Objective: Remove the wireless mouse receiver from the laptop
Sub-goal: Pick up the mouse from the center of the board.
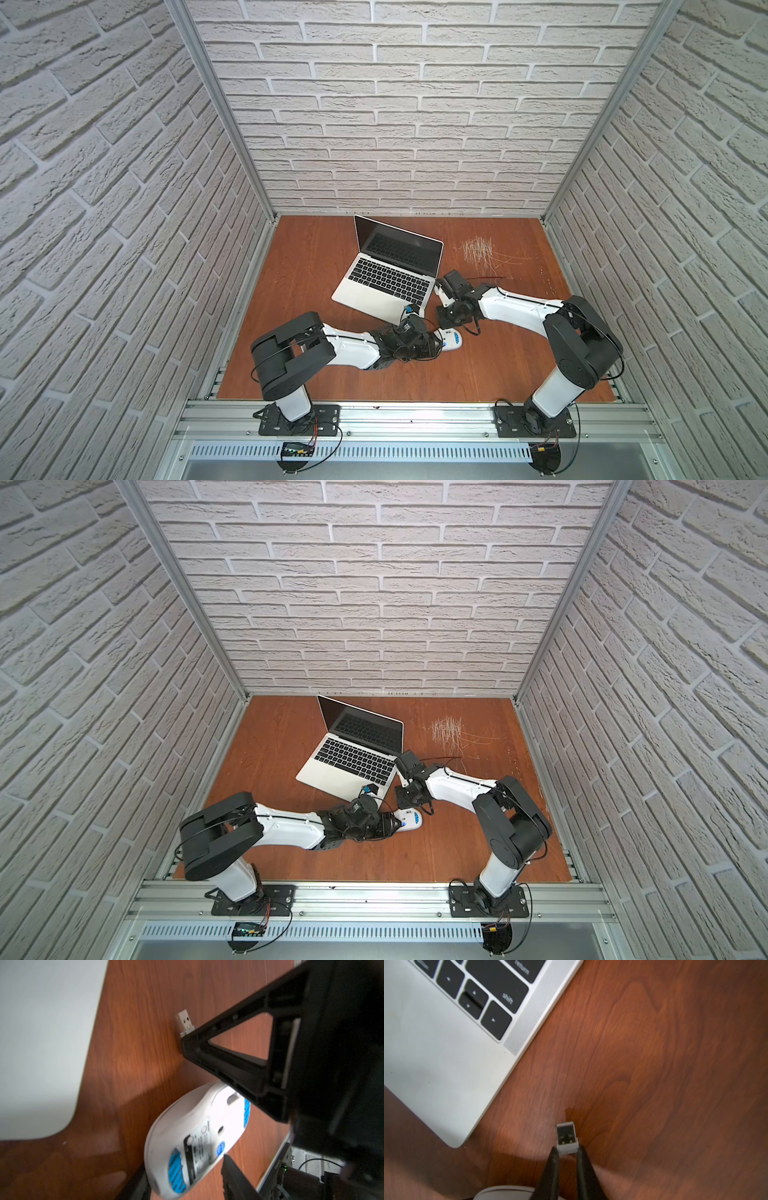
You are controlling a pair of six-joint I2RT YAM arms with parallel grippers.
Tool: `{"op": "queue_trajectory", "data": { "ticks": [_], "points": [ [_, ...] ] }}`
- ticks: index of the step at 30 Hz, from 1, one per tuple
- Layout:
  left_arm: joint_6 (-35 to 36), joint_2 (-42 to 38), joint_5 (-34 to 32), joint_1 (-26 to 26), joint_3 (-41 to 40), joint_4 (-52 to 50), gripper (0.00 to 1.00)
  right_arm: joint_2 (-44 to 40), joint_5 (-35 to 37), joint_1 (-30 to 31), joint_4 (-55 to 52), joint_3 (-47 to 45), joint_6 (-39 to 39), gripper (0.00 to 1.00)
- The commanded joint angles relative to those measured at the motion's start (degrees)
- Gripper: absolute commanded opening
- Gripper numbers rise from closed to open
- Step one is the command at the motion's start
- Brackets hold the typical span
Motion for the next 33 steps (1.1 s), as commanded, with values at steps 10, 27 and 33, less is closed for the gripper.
{"op": "queue_trajectory", "data": {
  "ticks": [10,27,33],
  "points": [
    [-0.5,2.3,1.9,0.7,0.8,7.4,0.4,0.6,-0.9,-0.8,1.6,-1.8,0.6,0.03],
    [-0.3,-0.2,-0.3,0.6,-1.8,5.9,0.02,-1.5,-1.4,-1.9,1.3,-1.6,0.3,0.03],
    [0.3,-1.2,-0.1,0.6,-1.8,6.1,0.0,-4.7,-0.2,-3.4,-1.9,-0.4,-0.4,0.03]
  ]
}}
